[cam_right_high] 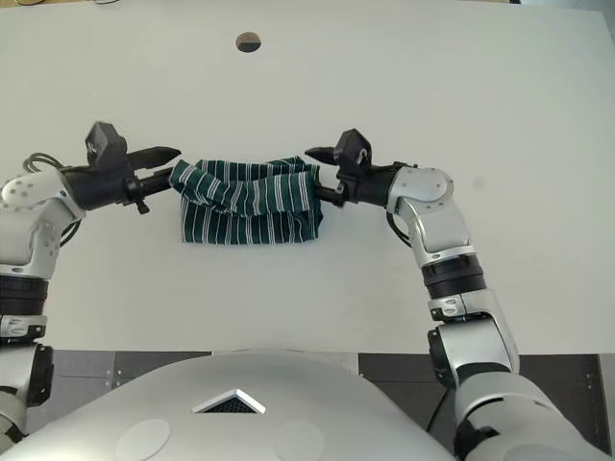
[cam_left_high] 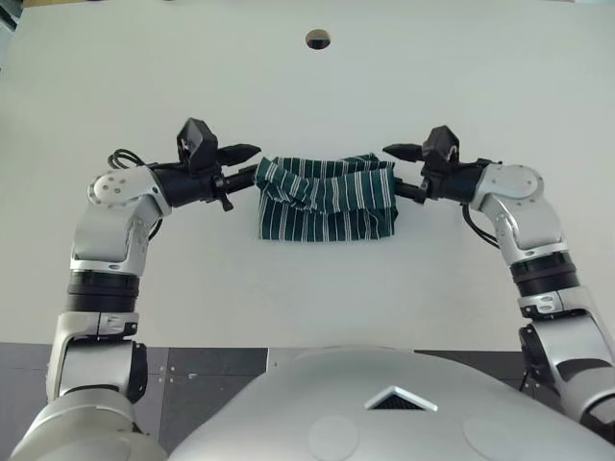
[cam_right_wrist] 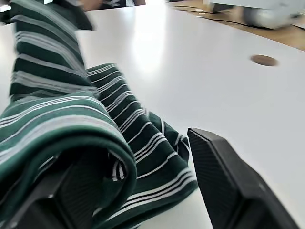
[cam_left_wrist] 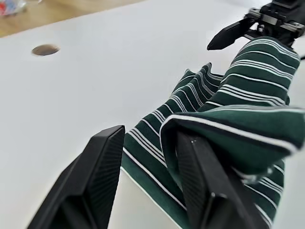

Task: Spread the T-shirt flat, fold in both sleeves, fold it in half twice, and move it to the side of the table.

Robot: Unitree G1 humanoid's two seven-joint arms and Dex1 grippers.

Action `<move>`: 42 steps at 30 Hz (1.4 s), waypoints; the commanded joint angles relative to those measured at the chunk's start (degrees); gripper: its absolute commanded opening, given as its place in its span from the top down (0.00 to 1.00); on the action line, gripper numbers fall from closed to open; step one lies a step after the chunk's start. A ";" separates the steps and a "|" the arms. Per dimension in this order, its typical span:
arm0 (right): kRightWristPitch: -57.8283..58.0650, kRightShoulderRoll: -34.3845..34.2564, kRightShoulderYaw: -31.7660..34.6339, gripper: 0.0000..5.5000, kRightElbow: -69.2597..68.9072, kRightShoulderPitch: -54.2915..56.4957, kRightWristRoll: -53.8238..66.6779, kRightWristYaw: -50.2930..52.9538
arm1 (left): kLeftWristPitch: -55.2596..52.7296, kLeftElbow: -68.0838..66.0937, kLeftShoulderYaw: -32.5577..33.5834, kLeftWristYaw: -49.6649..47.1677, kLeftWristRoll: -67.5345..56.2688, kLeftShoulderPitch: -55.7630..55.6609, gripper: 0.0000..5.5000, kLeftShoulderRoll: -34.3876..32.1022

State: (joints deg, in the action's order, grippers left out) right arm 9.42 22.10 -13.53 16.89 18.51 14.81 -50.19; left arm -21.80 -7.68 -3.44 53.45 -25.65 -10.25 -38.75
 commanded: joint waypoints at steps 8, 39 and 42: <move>23.68 -5.06 11.59 0.47 4.44 4.64 6.05 12.62 | -20.83 -9.76 7.05 -13.35 -0.31 -7.10 0.65 3.51; -37.36 3.29 -22.11 0.47 29.89 14.94 -59.82 29.55 | -12.79 -1.45 20.41 -26.50 -5.08 -4.35 0.65 18.19; -33.24 19.10 -13.41 0.47 22.25 9.69 -42.91 5.27 | -12.75 3.33 20.37 -27.87 -6.00 -2.50 0.65 20.91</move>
State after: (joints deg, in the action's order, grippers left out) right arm -31.27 26.75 -31.81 40.94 35.91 -37.36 -23.30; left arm -34.64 -8.53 17.41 27.64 -31.03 -14.19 -20.01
